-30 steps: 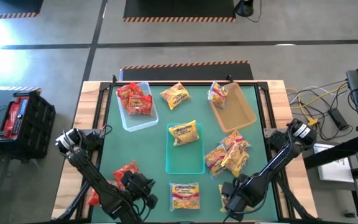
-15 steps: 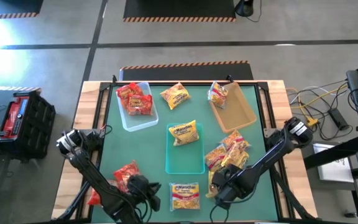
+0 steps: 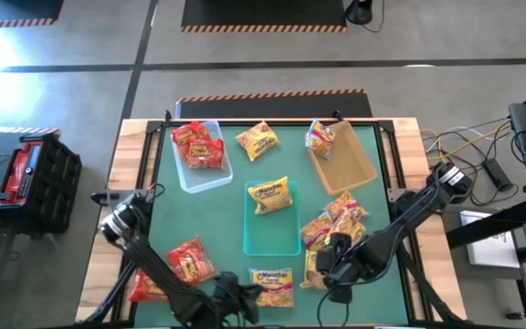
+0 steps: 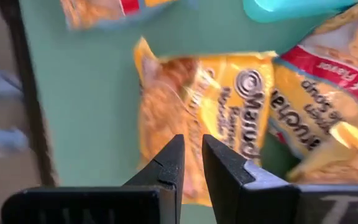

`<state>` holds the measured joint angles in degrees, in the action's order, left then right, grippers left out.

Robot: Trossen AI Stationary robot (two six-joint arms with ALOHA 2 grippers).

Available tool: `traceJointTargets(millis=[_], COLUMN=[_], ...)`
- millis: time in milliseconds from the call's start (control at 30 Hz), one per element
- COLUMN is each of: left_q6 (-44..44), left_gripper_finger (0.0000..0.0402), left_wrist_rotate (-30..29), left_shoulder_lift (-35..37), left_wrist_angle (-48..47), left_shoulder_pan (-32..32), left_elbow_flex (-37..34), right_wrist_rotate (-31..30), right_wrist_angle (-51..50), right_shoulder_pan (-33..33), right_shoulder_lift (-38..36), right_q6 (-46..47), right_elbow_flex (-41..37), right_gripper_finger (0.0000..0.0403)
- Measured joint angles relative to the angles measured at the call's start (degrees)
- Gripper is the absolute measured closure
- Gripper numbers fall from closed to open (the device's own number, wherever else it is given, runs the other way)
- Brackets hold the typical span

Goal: Sort Maruchan noodles
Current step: Put the yellow noodle pack into the blue bin

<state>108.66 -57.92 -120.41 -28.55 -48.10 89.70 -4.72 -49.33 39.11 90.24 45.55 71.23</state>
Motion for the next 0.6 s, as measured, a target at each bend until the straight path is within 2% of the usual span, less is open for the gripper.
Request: traceJointTargets(millis=[200,300,467,500,600], left_q6=[2.0,5.93,15.53,16.04,15.98], left_gripper_finger=[0.0361,0.0361,0.0361,0.0361,0.0361], left_wrist_rotate=[0.4,0.42,2.16,2.37,1.68], left_shoulder_lift=[-10.08,-15.62,-24.81,-25.15,-23.28], left_wrist_angle=[-2.1,-10.39,-30.02,-28.94,-15.95], left_shoulder_pan=[2.77,3.75,4.89,5.04,5.18], left_elbow_flex=[16.26,26.8,45.29,45.04,37.58], right_wrist_rotate=[0.18,0.17,0.16,0.16,0.14], right_wrist_angle=[-3.49,-3.27,1.63,3.26,5.92], right_shoulder_pan=[1.31,1.92,2.01,2.01,2.01], right_shoulder_lift=[-0.13,0.28,0.77,0.77,0.58], right_q6=[-12.19,-16.49,-19.93,-19.91,-19.16], right_elbow_flex=[-1.04,-2.48,-8.06,-9.44,-12.38], right_gripper_finger=[0.0355,0.0355,0.0355,0.0355,0.0355])
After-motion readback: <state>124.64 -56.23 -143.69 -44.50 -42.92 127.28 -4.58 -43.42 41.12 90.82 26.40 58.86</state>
